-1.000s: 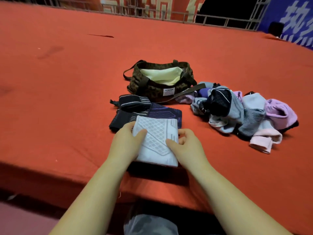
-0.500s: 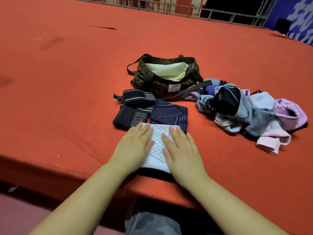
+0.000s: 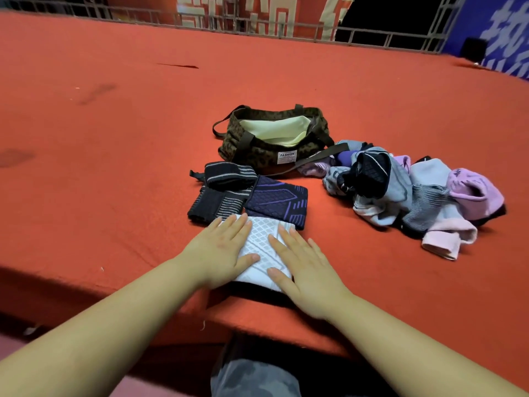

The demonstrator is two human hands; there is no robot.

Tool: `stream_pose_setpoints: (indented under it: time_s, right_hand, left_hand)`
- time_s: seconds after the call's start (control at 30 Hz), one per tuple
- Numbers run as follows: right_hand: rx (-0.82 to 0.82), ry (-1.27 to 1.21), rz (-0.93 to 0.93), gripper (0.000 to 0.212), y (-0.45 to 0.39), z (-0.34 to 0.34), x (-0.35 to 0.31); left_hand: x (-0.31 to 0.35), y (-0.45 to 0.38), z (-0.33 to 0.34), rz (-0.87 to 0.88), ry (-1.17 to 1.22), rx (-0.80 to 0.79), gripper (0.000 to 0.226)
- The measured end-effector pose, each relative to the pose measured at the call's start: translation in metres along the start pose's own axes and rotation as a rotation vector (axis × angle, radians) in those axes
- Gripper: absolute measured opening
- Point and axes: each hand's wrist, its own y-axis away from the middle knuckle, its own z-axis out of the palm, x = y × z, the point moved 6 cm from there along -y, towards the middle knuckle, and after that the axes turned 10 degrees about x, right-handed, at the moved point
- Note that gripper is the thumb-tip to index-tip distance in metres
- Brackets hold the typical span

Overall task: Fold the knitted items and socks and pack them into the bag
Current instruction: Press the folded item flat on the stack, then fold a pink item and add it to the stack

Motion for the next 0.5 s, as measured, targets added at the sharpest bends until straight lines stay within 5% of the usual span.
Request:
stream_pose_setpoints:
  time_s: [0.1, 0.2, 0.37, 0.5]
  right_hand:
    - [0.150, -0.004, 0.026, 0.079, 0.015, -0.019, 0.035]
    - [0.407, 0.027, 0.166, 0.051, 0.046, -0.043, 0.095]
    - [0.554, 0.141, 0.482, 0.050, 0.102, -0.076, 0.190]
    - [0.548, 0.215, 0.650, 0.049, 0.139, -0.084, 0.240]
  left_hand:
    - [0.019, -0.008, -0.022, -0.003, -0.081, 0.052, 0.100]
    - [0.076, -0.016, -0.034, 0.121, 0.104, 0.192, 0.100]
    - [0.198, -0.049, 0.001, 0.275, 0.395, 0.121, 0.060]
    - [0.259, -0.085, 0.031, 0.238, 0.443, 0.054, 0.058]
